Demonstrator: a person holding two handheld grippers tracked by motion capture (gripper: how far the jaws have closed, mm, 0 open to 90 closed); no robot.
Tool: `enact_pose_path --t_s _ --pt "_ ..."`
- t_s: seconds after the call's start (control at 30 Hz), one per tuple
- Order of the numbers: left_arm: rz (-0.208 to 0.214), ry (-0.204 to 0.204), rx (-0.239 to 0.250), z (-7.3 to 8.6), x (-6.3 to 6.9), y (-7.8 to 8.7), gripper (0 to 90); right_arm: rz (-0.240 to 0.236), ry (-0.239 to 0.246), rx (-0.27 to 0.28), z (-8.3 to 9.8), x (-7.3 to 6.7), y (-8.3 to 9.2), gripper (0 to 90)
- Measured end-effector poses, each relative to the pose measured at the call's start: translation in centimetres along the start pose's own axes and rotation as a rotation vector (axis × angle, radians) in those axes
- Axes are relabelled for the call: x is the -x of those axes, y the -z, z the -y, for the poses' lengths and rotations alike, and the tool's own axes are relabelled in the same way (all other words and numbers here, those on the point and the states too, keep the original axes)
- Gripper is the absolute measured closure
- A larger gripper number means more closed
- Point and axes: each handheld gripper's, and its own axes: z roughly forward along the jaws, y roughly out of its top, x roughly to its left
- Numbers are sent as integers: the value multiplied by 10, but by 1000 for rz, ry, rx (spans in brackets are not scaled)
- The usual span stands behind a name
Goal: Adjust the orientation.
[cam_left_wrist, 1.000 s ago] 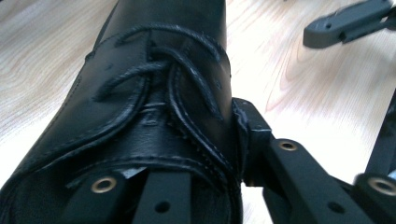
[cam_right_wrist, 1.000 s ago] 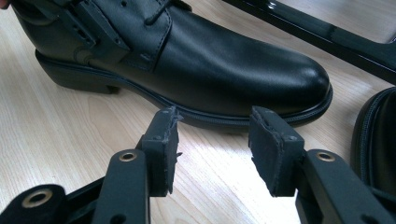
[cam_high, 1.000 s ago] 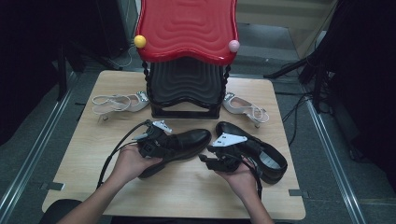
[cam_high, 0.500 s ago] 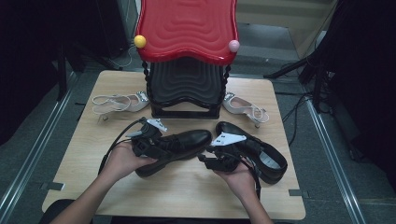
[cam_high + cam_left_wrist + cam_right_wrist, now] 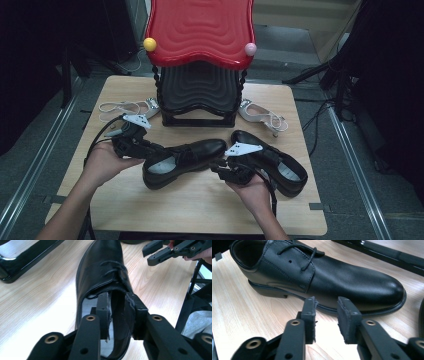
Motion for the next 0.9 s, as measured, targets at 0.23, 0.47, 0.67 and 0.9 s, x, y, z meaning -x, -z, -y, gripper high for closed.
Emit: enact_pose_path --t_s 0.23,0.47,0.67,0.9 --pt "-11 11 26 14 -26 2 890 -5 25 -27 -1 -10 -8 900" --pt "-19 38 13 32 -46 -12 900 -14 26 -67 -2 -17 -19 900" --pt "-43 37 16 38 -51 -20 900 -2 12 -69 -3 -20 -25 900" --pt "-37 37 -2 43 -52 -32 900 5 22 -69 -3 -20 -30 900"
